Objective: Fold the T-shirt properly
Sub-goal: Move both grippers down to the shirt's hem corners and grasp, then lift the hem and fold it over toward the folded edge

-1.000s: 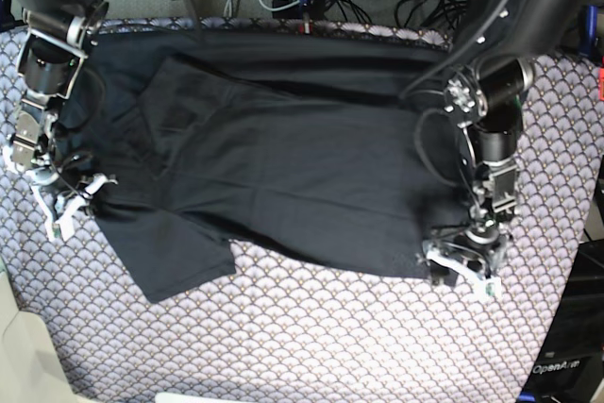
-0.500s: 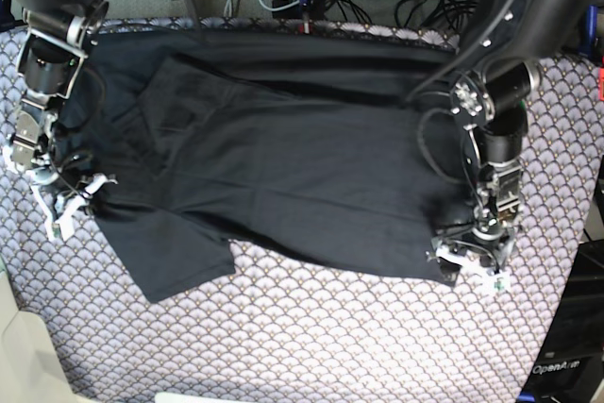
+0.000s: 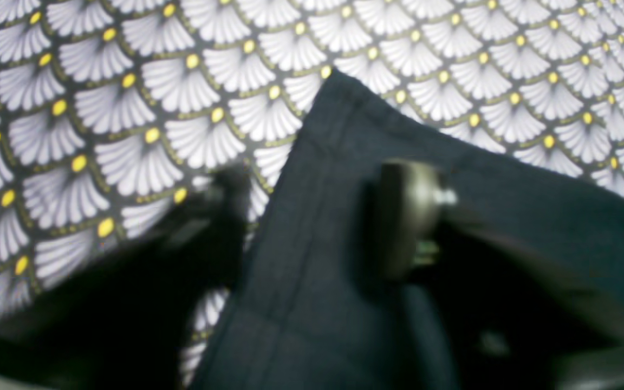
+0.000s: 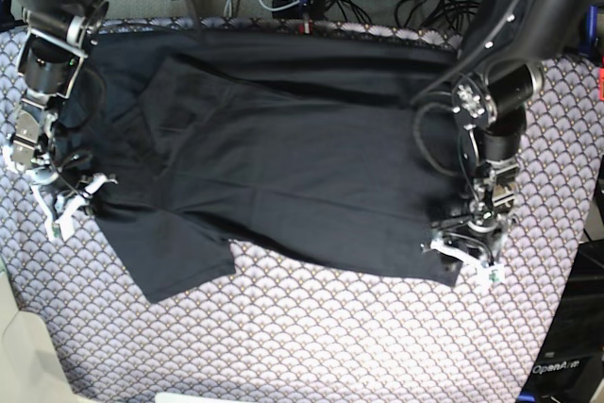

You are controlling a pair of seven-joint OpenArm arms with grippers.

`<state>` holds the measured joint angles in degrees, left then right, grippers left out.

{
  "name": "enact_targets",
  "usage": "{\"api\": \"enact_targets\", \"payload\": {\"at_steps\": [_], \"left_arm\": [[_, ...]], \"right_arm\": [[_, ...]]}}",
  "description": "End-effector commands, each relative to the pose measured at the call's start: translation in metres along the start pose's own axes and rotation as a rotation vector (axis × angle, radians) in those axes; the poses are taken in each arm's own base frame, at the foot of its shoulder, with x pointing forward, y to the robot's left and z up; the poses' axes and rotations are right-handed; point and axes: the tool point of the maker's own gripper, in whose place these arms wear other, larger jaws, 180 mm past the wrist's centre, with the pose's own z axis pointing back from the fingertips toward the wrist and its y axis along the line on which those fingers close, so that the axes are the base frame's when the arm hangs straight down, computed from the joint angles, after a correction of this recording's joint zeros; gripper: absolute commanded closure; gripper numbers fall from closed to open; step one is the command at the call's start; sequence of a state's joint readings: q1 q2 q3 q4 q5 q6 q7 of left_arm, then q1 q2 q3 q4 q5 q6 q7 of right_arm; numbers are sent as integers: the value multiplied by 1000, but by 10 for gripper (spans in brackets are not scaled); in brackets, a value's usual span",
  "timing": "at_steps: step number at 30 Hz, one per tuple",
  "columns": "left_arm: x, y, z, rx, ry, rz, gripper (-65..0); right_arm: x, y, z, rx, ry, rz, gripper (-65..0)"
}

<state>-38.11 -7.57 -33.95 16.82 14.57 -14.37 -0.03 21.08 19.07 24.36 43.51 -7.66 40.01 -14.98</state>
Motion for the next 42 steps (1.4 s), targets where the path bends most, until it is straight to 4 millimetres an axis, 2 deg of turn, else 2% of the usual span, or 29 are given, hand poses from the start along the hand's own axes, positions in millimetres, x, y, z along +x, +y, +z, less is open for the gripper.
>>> {"api": "enact_targets", "payload": {"at_steps": [1,4,5,10,14,20,23,24,30,39,42], "left_arm": [[17,-4,-2,-10,-17,-1,-210],[17,-3,-2,-6,-14,1,-25],[17,-3,-2,-5,-14,-1,0],[18,-3,-3,-5,-16,-1,0],[18,0,-2,-3,-9,0,0],[9,1,-2,-4,44,1,0],[5,0,-1,-6,50,2,0],[-2,0,0,-6,61,2,0],[-7,-1,0,-7,67,6,0],[-7,-2,0,-10,67,7,0],[6,3,2,-4,26,38,0]], "right_arm": [[-8,-9,3,-21,64,29,0],[-8,-9,3,-21,64,29,0],[-8,-9,3,-21,64,29,0],[-8,-10,4,-22,63,31,0],[-5,-18,7,-37,59,40,0],[20,-23,29,-89,-17,142,0],[26,-14,37,-97,-51,182,0],[28,-13,40,-101,-58,195,0],[28,-11,52,-118,-68,239,0],[22,-15,54,-130,-26,242,0],[22,-15,54,-130,-28,242,0]]}}
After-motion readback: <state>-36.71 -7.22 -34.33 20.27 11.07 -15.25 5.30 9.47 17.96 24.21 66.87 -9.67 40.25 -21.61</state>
